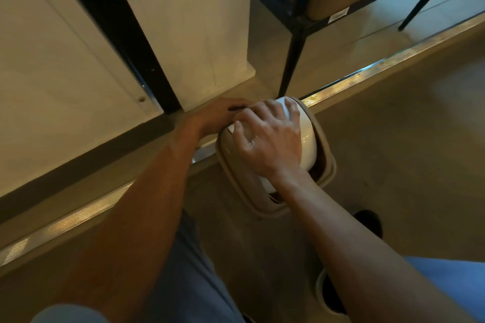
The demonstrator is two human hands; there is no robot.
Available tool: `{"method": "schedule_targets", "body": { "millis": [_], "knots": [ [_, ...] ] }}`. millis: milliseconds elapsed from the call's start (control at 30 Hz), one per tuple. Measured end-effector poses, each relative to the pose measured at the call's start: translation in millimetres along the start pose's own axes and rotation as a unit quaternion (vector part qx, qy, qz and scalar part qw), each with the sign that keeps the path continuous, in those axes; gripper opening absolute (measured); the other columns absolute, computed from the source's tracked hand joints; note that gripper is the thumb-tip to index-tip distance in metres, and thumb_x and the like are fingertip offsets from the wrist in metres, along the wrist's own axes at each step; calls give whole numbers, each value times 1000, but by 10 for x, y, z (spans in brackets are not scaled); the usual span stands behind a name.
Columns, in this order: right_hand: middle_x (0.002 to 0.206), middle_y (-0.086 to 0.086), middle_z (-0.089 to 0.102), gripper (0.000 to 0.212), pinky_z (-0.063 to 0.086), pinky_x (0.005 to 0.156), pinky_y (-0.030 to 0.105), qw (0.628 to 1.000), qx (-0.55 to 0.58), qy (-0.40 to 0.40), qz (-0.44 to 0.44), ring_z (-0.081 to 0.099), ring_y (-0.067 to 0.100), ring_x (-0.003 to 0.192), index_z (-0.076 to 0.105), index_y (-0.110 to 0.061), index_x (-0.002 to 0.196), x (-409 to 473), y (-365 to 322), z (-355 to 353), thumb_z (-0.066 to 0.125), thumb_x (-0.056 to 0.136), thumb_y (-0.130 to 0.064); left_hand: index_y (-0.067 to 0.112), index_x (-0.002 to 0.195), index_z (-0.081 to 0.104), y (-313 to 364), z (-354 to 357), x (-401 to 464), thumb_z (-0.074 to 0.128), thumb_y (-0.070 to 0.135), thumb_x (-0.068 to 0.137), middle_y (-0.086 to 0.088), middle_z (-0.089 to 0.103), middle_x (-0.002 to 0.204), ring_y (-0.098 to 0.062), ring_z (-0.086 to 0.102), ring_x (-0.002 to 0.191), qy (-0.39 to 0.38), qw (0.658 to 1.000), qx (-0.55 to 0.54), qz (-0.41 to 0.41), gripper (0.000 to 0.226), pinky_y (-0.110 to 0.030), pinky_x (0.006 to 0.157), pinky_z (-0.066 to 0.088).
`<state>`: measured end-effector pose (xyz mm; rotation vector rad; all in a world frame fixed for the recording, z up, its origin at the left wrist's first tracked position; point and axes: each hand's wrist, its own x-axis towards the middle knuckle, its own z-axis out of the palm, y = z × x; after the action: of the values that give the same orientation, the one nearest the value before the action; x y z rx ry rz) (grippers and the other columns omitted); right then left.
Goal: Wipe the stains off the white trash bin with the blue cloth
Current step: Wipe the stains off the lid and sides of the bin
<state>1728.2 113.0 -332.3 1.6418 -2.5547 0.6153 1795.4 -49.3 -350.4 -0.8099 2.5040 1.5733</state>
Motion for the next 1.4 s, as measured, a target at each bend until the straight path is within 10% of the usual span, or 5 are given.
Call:
{"method": "schedule_targets", "body": {
  "millis": [133, 433, 667, 1400],
  "knots": [
    [123, -1, 67, 35, 19, 120, 59, 1000, 10, 0, 1, 51, 25, 133, 67, -27, 109, -11, 18, 5, 41, 101, -48, 51, 119, 63, -266, -89, -402, 56, 37, 103, 40, 65, 103, 21, 58, 100, 9, 999, -16, -32, 21, -19, 86, 44],
    [125, -3, 65, 34, 17, 120, 58, 1000, 12, 5, -11, 49, 23, 134, 67, -29, 110, -11, 21, 19, 40, 101, -47, 34, 125, 63, 143, -41, 209, 54, 29, 104, 10, 66, 114, -16, 63, 115, -59, 995, 84, -3, 23, -31, 97, 48],
    [123, -2, 66, 29, 18, 120, 58, 999, 35, 5, -7, 50, 24, 133, 65, -27, 109, -22, 40, 2, 41, 102, -42, 50, 117, 62, -156, -158, -241, 54, 38, 104, 33, 65, 108, 18, 60, 101, -38, 998, 18, -35, 20, -14, 84, 44],
    [122, 0, 68, 34, 20, 119, 58, 999, 39, 0, -12, 52, 25, 133, 67, -24, 110, -29, 46, 10, 39, 101, -41, 37, 124, 65, -216, -79, -352, 53, 33, 105, 10, 67, 126, -10, 61, 122, -3, 997, -43, -57, 23, -37, 106, 48]
  ]
}}
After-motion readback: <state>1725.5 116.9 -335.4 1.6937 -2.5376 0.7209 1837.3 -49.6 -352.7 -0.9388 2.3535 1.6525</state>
